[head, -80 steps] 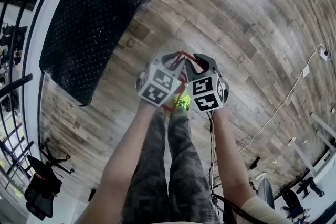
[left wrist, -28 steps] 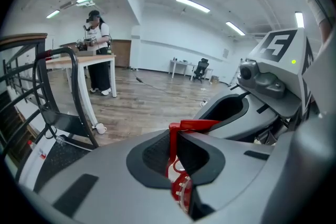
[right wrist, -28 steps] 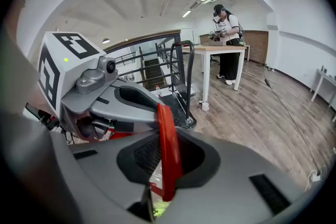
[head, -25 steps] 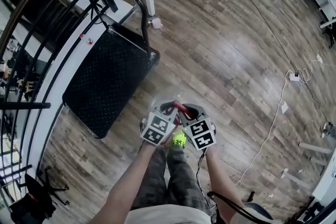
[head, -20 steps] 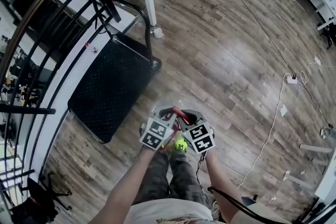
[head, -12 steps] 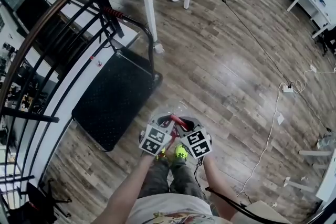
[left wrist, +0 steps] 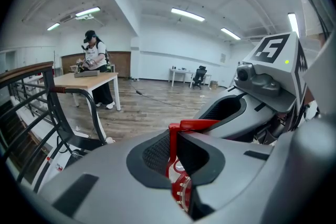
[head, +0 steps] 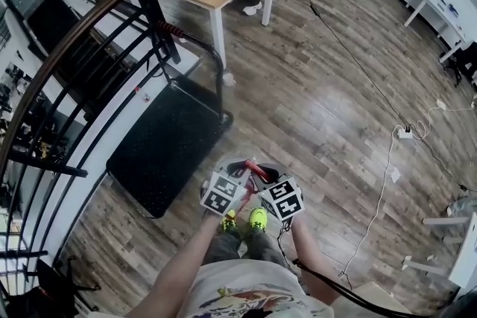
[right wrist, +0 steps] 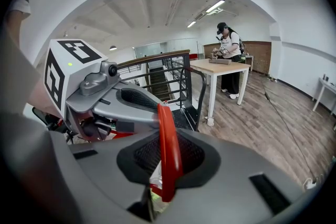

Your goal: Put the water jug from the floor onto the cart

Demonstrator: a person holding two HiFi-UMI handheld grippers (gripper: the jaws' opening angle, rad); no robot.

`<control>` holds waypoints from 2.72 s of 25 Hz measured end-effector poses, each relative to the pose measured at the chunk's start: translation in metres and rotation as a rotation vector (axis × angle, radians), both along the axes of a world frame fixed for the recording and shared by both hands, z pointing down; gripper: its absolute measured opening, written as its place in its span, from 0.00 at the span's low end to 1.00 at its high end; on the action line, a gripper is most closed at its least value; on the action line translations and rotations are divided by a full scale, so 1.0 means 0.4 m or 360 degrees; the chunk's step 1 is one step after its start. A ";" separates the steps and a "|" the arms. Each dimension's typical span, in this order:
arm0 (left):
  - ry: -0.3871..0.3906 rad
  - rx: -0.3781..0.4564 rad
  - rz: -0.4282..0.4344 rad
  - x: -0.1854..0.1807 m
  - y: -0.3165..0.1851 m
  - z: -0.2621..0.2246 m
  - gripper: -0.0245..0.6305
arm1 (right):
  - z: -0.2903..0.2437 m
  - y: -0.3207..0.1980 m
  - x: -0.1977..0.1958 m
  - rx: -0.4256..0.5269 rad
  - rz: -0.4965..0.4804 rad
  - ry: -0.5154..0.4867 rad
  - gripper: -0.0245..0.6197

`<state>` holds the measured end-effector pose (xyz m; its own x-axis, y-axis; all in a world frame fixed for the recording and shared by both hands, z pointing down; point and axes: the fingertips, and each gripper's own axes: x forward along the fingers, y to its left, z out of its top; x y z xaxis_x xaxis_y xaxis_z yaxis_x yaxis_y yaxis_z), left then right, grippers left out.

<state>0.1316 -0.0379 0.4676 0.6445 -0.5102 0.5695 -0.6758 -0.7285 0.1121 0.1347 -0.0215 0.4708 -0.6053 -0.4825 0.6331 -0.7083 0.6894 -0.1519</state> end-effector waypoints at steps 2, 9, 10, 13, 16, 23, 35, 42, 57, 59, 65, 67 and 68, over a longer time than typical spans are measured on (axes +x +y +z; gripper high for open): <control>0.0012 -0.0004 -0.0003 0.001 0.002 -0.009 0.07 | -0.010 0.002 0.001 -0.0006 -0.0014 0.0007 0.12; 0.0038 -0.0025 -0.0035 -0.036 0.014 -0.023 0.07 | -0.031 0.016 -0.035 -0.0017 -0.0062 0.0021 0.12; 0.0034 -0.0031 -0.0041 -0.045 0.016 -0.024 0.07 | -0.031 0.017 -0.043 -0.0017 -0.0063 0.0018 0.12; 0.0029 -0.0038 -0.0044 -0.064 0.024 -0.024 0.07 | -0.029 0.024 -0.062 -0.0021 -0.0067 0.0009 0.12; 0.0031 -0.0052 -0.0039 -0.084 0.025 -0.025 0.07 | -0.029 0.024 -0.084 -0.0027 -0.0066 -0.0002 0.12; 0.0045 -0.0025 -0.0028 -0.144 0.026 -0.036 0.07 | -0.041 0.025 -0.144 0.0003 -0.0069 0.0016 0.12; 0.0068 0.0034 -0.0083 -0.248 -0.025 -0.079 0.07 | -0.083 -0.027 -0.246 0.0067 -0.0131 0.0045 0.12; 0.0056 0.0055 -0.0156 -0.287 -0.076 -0.089 0.07 | -0.090 -0.079 -0.284 0.0077 -0.0188 0.0020 0.12; 0.0041 0.0012 -0.0449 -0.362 -0.333 -0.069 0.07 | -0.073 -0.337 -0.352 0.0031 -0.0488 -0.0003 0.12; 0.0046 0.0009 -0.0500 -0.365 -0.368 -0.066 0.07 | -0.068 -0.372 -0.356 0.0020 -0.0540 -0.0015 0.12; 0.0043 0.0005 -0.0650 -0.395 -0.467 -0.053 0.07 | -0.053 -0.474 -0.382 0.0007 -0.0708 -0.0021 0.12; 0.0040 0.0000 -0.0700 -0.407 -0.495 -0.047 0.07 | -0.049 -0.502 -0.393 0.0007 -0.0760 -0.0024 0.12; 0.0039 -0.0004 -0.0728 -0.413 -0.509 -0.041 0.07 | -0.046 -0.516 -0.399 0.0007 -0.0785 -0.0026 0.12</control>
<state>-0.0335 -0.2414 0.4511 0.3668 -0.7441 0.5584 -0.9250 -0.3557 0.1335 -0.0249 -0.2278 0.4524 -0.7723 -0.1383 0.6200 -0.2945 0.9427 -0.1567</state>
